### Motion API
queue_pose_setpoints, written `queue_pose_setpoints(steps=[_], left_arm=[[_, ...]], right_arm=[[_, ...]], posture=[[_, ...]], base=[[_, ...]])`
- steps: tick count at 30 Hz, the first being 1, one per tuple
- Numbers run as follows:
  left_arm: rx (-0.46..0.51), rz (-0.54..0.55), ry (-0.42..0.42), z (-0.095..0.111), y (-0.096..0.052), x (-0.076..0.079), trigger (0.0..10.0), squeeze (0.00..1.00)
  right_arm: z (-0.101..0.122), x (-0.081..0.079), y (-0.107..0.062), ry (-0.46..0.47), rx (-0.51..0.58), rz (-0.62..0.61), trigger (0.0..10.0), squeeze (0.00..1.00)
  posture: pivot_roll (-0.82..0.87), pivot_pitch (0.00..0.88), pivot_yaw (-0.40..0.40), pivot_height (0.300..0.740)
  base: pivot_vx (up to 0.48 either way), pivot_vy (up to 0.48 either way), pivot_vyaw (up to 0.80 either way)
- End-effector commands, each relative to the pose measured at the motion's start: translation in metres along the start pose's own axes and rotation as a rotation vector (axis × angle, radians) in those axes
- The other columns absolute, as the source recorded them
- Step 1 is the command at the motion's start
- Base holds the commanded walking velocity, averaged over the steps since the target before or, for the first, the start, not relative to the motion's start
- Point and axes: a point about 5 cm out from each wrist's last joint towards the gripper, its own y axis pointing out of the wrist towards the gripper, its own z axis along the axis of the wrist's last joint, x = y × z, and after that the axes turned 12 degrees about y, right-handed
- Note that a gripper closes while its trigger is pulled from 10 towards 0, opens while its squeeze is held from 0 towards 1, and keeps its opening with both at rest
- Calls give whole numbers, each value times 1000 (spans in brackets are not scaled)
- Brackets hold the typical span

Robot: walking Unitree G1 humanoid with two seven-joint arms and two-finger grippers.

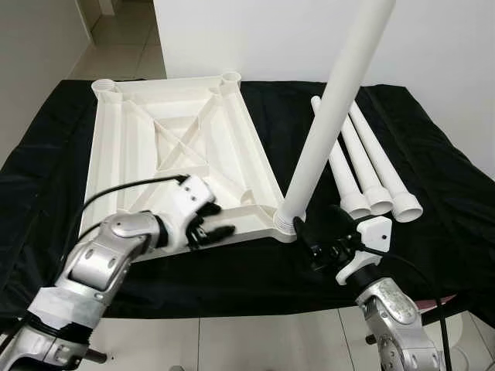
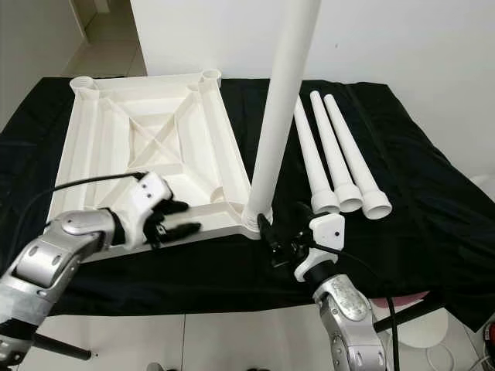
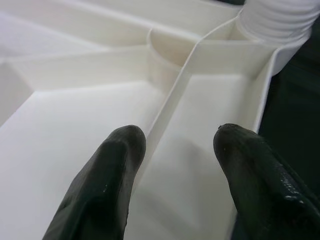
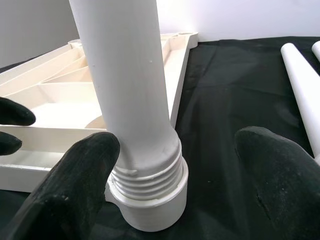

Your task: Building children table

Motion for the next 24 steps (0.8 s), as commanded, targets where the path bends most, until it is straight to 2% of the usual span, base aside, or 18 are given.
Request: queue_pose_setpoints(steps=[1, 5, 9, 19, 24], left_arm=[[-56, -67, -15, -12, -11, 8, 10000, 0], [-37, -195, -6, -14, -22, 24, 10000, 0], [-16, -280, -3, -14, -30, 31, 10000, 0], [-32, -279, -13, -20, -32, 30, 10000, 0], [-70, -326, -20, -28, -35, 41, 10000, 0]], right_arm=[[1, -2, -2, 12, -15, 33, 10000, 0], [3, 1, -4, 7, -37, 67, 10000, 0], [4, 3, -3, -3, -48, 90, 10000, 0], [5, 5, 5, 1, -64, 140, 10000, 0], [5, 3, 12, 35, -81, 192, 10000, 0]], posture=[[41, 140, -15, 740], [47, 141, -19, 740], [48, 139, -21, 740], [61, 134, -27, 740], [65, 135, -24, 740]], base=[[0, 0, 0], [0, 0, 0], [0, 0, 0], [0, 0, 0], [0, 0, 0]])
